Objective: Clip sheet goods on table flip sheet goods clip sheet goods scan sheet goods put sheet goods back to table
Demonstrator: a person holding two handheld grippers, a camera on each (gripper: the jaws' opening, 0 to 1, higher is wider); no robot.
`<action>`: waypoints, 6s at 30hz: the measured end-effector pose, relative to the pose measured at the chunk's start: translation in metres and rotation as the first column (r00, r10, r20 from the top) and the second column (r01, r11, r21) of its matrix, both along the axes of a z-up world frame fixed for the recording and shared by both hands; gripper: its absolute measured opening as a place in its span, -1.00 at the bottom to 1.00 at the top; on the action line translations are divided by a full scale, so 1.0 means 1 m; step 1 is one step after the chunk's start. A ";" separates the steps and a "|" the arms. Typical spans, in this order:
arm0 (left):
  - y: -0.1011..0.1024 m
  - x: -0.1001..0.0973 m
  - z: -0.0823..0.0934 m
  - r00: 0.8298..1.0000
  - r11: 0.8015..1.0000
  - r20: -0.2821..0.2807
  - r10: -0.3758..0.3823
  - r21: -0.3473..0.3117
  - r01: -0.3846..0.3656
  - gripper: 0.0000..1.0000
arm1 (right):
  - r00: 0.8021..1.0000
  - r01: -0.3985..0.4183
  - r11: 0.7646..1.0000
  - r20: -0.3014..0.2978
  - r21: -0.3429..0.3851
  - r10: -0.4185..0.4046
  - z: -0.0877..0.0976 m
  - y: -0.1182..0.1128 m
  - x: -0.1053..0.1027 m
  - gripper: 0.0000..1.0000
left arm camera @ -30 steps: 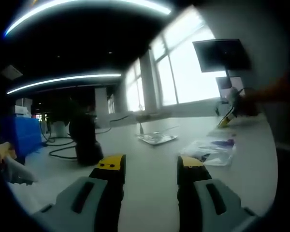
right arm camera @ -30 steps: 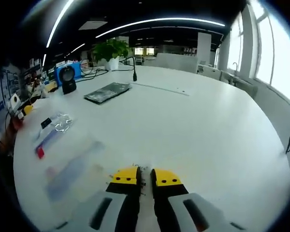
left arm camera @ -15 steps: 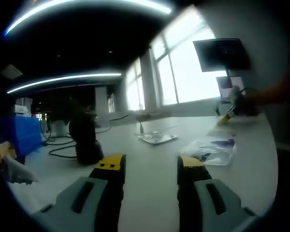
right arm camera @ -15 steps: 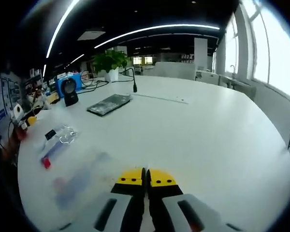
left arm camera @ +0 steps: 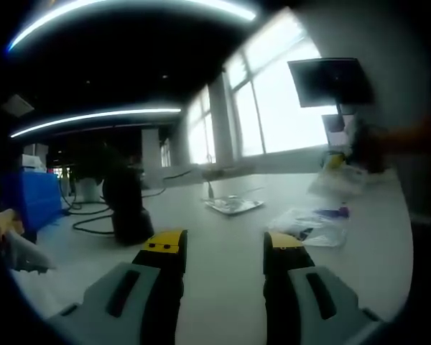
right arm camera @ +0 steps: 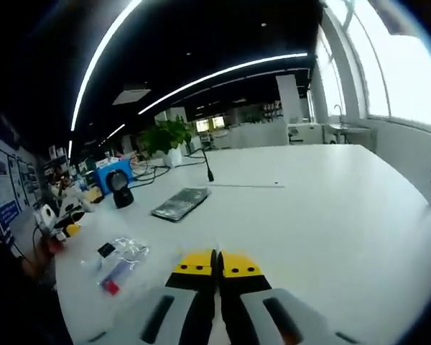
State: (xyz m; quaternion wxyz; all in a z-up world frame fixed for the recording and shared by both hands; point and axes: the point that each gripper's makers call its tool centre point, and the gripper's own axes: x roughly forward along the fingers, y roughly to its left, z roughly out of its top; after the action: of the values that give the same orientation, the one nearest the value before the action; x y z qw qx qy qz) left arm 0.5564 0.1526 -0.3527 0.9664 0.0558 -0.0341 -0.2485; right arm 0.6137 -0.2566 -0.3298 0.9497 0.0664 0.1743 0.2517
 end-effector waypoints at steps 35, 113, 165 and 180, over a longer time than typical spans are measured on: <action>0.001 -0.001 0.002 1.000 1.000 0.011 0.002 -0.001 -0.002 -0.30 | 0.916 0.076 0.986 0.380 0.151 -0.129 0.109 0.016 -0.020 -1.00; -0.001 -0.002 -0.001 1.000 1.000 -0.002 -0.027 -0.006 0.027 -0.31 | 0.793 0.068 0.957 0.568 0.282 -0.223 0.182 0.181 0.079 -1.00; 0.002 0.001 -0.002 1.000 1.000 -0.010 -0.010 -0.008 0.010 -0.31 | 0.742 0.108 0.973 0.635 0.205 -0.216 0.177 0.274 0.133 -1.00; 0.004 0.002 -0.002 1.000 1.000 -0.011 0.005 -0.008 -0.005 -0.31 | 0.750 0.107 0.974 0.627 0.198 -0.210 0.165 0.306 0.153 -1.00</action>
State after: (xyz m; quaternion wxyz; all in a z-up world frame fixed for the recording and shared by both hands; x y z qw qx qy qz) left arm 0.5583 0.1566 -0.3550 0.9674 0.0506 -0.0299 -0.2463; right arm 0.7665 0.0492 -0.1649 0.9617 0.0616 -0.1879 0.1896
